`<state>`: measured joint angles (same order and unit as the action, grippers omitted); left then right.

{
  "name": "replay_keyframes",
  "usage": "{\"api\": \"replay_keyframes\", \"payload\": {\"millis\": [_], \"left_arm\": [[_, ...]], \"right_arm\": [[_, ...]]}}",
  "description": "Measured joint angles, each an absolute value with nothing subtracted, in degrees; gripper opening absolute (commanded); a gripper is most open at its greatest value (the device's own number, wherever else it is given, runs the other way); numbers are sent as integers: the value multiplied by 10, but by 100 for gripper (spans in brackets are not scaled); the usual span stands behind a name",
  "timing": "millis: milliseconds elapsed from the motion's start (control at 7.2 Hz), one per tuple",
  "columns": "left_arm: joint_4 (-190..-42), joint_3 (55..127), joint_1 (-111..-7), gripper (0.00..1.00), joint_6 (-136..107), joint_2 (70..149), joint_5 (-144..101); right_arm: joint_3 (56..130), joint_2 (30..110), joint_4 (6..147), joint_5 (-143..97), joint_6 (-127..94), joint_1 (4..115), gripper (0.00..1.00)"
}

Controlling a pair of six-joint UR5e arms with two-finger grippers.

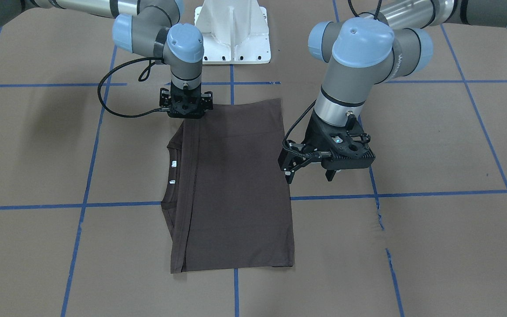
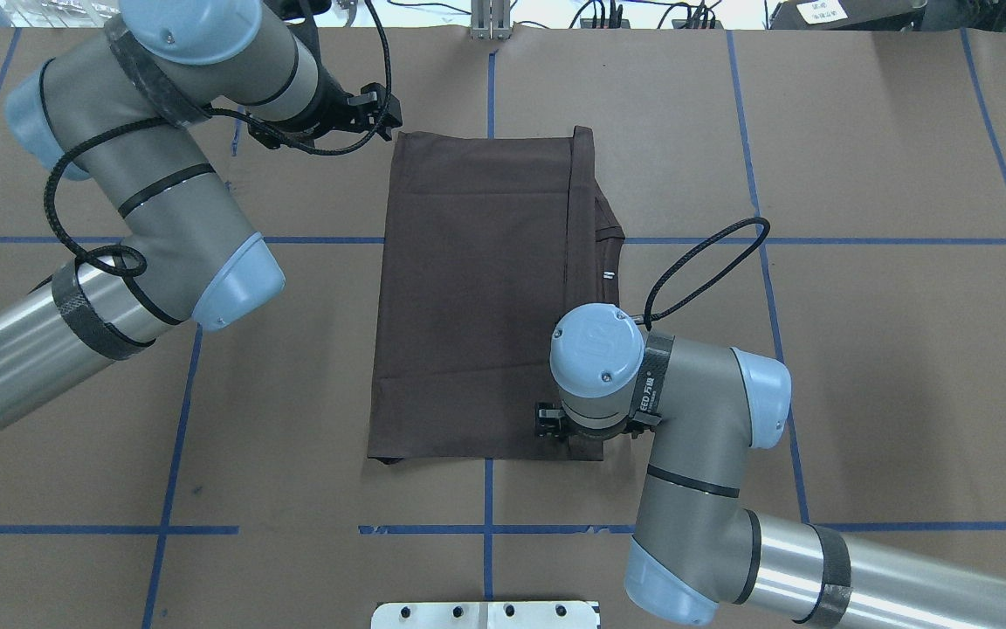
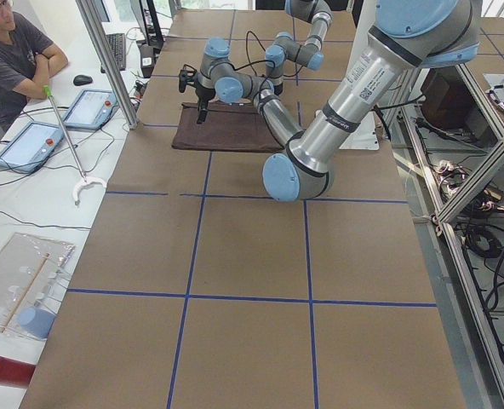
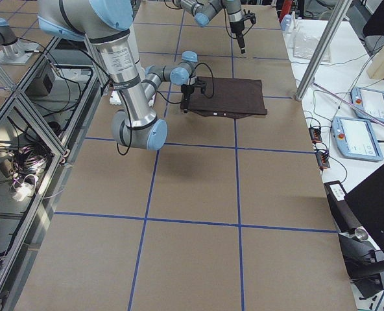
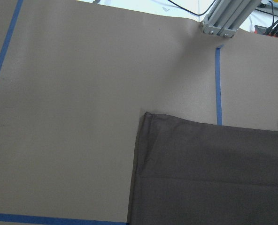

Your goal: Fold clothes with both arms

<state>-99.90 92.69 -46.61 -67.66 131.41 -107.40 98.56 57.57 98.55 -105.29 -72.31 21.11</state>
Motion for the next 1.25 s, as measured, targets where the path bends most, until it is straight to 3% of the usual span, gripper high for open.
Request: {"api": "replay_keyframes", "payload": {"millis": [1250], "left_arm": [[-1001,926,-463,100,-681,1315,-1074]], "right_arm": [[1014,593,1039,-1053,-692,229,100]]}}
